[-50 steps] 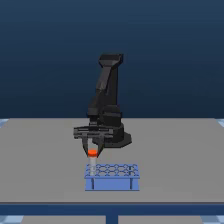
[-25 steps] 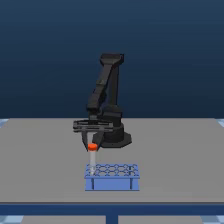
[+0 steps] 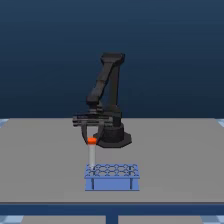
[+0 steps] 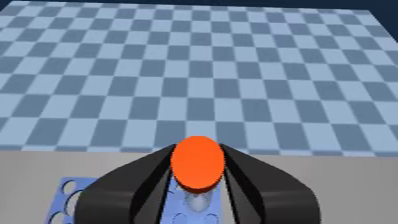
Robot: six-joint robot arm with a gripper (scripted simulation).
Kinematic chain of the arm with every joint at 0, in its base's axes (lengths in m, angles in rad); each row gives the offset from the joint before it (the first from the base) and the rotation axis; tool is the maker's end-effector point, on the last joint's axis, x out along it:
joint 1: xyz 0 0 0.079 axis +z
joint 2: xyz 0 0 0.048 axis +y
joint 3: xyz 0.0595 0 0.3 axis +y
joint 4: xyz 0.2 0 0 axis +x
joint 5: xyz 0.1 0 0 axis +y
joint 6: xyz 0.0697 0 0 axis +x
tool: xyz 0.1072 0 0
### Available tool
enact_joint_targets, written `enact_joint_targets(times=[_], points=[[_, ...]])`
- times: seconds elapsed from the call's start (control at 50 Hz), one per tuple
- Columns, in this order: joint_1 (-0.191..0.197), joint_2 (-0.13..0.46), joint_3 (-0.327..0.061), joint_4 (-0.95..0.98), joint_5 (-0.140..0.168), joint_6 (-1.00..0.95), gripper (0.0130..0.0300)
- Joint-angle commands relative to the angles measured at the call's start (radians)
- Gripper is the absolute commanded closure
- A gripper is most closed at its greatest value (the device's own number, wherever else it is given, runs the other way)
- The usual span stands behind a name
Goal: Pick up the centrifuge tube on the rack
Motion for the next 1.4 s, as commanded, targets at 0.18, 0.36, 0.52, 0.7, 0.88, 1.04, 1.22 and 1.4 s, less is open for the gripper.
enact_joint_targets(times=[0.18,0.36,0.52,0.7,0.88,1.04,1.22,1.4], points=[[0.000,-0.018,-0.025,-0.148,-0.018,0.177,0.0300],[0.000,-0.028,-0.040,-0.227,-0.030,0.258,0.0300],[0.000,-0.033,-0.049,-0.266,-0.037,0.299,0.0300],[0.000,-0.036,-0.055,-0.292,-0.042,0.326,0.0300],[0.000,-0.036,-0.055,-0.294,-0.042,0.328,0.0300],[0.000,-0.036,-0.055,-0.294,-0.042,0.328,0.0300],[0.000,-0.036,-0.055,-0.294,-0.042,0.328,0.0300],[0.000,-0.036,-0.055,-0.294,-0.042,0.328,0.0300]])
